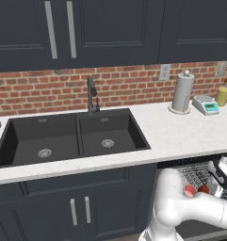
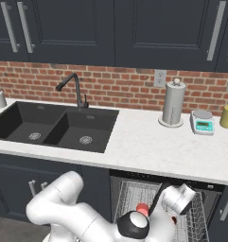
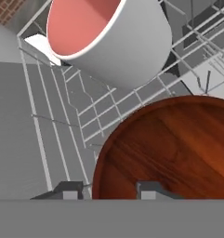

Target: Pick up the cup and bowl from the counter, place them in the dishwasher, and close the dishwasher door.

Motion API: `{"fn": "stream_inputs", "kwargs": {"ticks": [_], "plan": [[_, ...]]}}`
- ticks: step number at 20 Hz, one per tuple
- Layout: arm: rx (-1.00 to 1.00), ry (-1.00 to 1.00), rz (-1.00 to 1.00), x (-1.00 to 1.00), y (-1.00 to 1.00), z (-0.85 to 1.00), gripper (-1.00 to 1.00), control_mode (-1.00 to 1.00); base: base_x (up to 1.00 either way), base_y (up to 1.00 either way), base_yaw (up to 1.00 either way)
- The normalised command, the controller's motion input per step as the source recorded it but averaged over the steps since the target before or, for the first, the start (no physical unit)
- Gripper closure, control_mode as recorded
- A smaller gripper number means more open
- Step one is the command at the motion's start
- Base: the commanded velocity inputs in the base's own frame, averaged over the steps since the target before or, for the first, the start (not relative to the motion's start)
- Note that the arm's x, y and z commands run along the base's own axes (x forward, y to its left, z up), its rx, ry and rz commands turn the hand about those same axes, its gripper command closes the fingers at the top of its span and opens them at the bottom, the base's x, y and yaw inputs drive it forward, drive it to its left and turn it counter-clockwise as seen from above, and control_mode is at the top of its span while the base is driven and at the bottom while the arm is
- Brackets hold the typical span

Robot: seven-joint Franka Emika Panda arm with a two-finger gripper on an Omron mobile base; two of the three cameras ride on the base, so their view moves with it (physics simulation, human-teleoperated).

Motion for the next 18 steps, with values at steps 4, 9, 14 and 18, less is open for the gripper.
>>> {"fn": "stream_inputs", "kwargs": {"ticks": [4, 9, 14, 18], "plan": [[0.0, 0.0, 0.0, 0.0, 0.0, 0.0, -1.0, -1.0, 0.0, 0.0, 0.0], [-0.01, 0.0, 0.0, -0.01, 0.0, 0.07, -1.0, -1.0, 0.0, 0.0, 0.0], [-0.02, -0.14, 0.0, -0.4, 0.0, 0.72, -1.0, -1.0, 0.0, 0.0, 0.0], [0.1, -0.2, -0.03, -0.24, 0.0, 0.62, -1.0, -1.0, 0.0, 0.0, 0.0]]}}
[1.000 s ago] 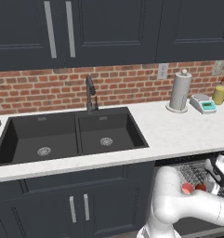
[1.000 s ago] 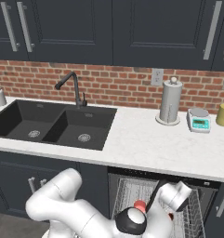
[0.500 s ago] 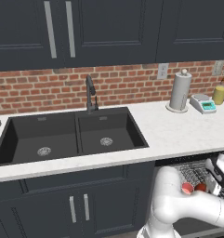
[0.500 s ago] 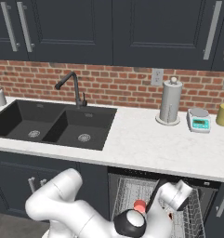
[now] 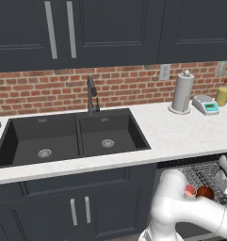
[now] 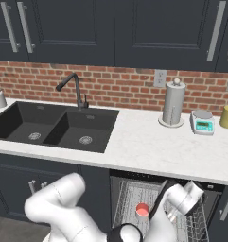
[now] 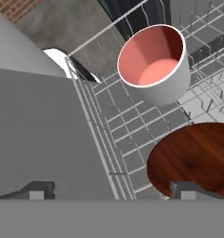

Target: Pick up the cup and bowl from the counter, place them in the dishwasher, and close the dishwasher door.

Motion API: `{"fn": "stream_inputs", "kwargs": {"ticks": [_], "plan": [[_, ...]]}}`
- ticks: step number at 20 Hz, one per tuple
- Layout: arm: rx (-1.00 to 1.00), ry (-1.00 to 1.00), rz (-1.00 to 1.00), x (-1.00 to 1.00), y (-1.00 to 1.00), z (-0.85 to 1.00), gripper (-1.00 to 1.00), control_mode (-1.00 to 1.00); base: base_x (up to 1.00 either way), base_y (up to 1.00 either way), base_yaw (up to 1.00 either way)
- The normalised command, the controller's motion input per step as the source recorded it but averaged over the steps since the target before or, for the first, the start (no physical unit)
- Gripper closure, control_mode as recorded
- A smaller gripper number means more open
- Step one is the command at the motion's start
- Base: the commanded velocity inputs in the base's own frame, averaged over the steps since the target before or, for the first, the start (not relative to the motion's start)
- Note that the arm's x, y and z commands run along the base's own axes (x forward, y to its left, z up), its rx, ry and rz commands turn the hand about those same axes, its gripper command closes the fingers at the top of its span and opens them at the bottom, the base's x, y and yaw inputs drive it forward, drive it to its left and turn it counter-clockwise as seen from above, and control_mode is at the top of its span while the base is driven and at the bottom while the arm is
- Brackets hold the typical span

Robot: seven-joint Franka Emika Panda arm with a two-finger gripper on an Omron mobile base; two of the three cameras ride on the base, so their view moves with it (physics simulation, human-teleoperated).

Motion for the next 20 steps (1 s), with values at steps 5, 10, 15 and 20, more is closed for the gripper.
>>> {"fn": "stream_inputs", "kwargs": {"ticks": [5, 10, 15, 20], "plan": [[0.16, -0.23, -0.08, -0.33, -0.16, 0.57, -1.0, -1.0, 0.0, 0.0, 0.0], [0.12, -0.25, -0.11, -0.21, -0.1, 0.46, -1.0, -1.0, 0.0, 0.0, 0.0], [0.08, -0.17, -0.05, 0.0, 0.0, 0.41, -1.0, -1.0, 0.0, 0.0, 0.0], [0.1, -0.12, -0.01, -0.04, 0.0, 0.4, -1.0, -1.0, 0.0, 0.0, 0.0]]}}
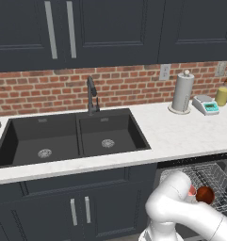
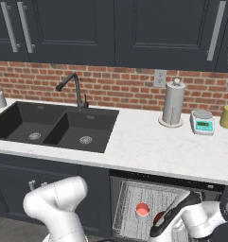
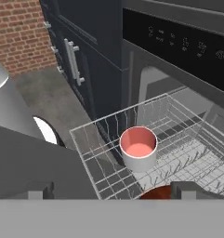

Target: Pick up the cup and bowl from the counter, place them in the dishwasher, and close the dishwasher door.

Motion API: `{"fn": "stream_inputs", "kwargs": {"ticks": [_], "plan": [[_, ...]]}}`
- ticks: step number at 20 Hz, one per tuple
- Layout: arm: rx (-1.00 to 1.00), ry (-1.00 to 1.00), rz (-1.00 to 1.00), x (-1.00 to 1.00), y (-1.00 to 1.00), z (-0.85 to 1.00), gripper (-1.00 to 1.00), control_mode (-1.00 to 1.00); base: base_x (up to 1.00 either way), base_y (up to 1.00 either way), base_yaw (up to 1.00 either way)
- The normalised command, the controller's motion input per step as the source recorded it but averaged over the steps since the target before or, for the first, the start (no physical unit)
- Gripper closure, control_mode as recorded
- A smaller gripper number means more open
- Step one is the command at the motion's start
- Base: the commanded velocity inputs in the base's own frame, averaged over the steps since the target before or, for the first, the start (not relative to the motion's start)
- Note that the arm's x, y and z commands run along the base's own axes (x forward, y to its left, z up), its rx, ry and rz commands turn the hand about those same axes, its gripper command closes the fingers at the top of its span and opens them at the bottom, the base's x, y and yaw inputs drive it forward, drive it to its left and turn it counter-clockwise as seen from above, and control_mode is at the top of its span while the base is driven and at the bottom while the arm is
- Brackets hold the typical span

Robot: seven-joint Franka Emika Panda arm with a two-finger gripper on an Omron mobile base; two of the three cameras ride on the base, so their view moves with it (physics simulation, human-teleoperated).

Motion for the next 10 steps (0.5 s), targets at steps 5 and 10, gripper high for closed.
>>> {"fn": "stream_inputs", "kwargs": {"ticks": [5, 10], "plan": [[0.08, -0.08, 0.0, -0.29, 0.0, 0.31, -1.0, -1.0, 0.0, 0.0, 0.0], [0.01, -0.12, 0.0, -0.24, 0.02, 0.09, -1.0, -1.0, 0.0, 0.0, 0.0]]}}
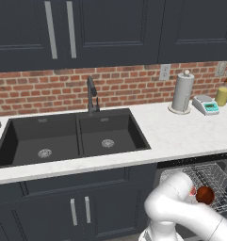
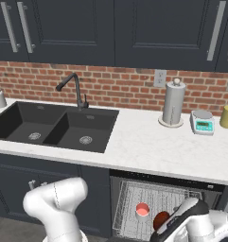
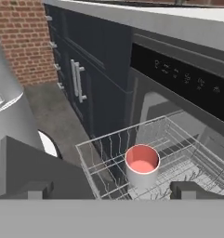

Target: Pick up the cup and bowl from the counter, place them in the dishwasher, and close the dishwasher door.

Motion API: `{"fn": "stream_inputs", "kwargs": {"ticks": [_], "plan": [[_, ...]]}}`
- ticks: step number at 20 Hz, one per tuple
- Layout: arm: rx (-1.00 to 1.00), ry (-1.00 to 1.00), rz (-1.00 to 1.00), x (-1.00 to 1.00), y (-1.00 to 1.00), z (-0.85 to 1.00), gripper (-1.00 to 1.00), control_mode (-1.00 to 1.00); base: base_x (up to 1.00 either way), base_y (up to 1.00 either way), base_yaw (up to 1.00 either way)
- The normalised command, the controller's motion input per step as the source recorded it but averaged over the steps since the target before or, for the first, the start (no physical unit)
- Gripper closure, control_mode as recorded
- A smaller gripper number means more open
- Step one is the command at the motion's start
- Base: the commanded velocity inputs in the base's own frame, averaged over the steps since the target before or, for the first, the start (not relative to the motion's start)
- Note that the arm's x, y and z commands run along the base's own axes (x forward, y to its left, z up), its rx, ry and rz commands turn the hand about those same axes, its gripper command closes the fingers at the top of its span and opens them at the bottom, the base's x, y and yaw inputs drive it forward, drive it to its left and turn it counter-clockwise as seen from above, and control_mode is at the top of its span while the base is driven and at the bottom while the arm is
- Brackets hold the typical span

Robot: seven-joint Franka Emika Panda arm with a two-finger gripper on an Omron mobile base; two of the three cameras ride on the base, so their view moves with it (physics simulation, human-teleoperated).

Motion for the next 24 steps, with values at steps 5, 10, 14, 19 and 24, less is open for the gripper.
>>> {"fn": "stream_inputs", "kwargs": {"ticks": [5, 10, 14, 19, 24], "plan": [[0.03, -0.16, 0.03, -0.34, 0.23, 0.0, -1.0, -1.0, 0.0, 0.0, 0.0], [0.09, -0.2, 0.07, -0.56, 0.17, -0.03, -1.0, -1.0, 0.0, 0.0, 0.0], [0.08, -0.28, 0.02, -0.72, 0.0, 0.0, -1.0, -1.0, 0.0, 0.0, 0.0], [0.0, -0.22, -0.03, -0.48, 0.0, -0.02, -1.0, -1.0, 0.0, 0.0, 0.0], [-0.08, -0.02, -0.07, -0.08, 0.02, -0.24, -1.0, -1.0, 0.0, 0.0, 0.0]]}}
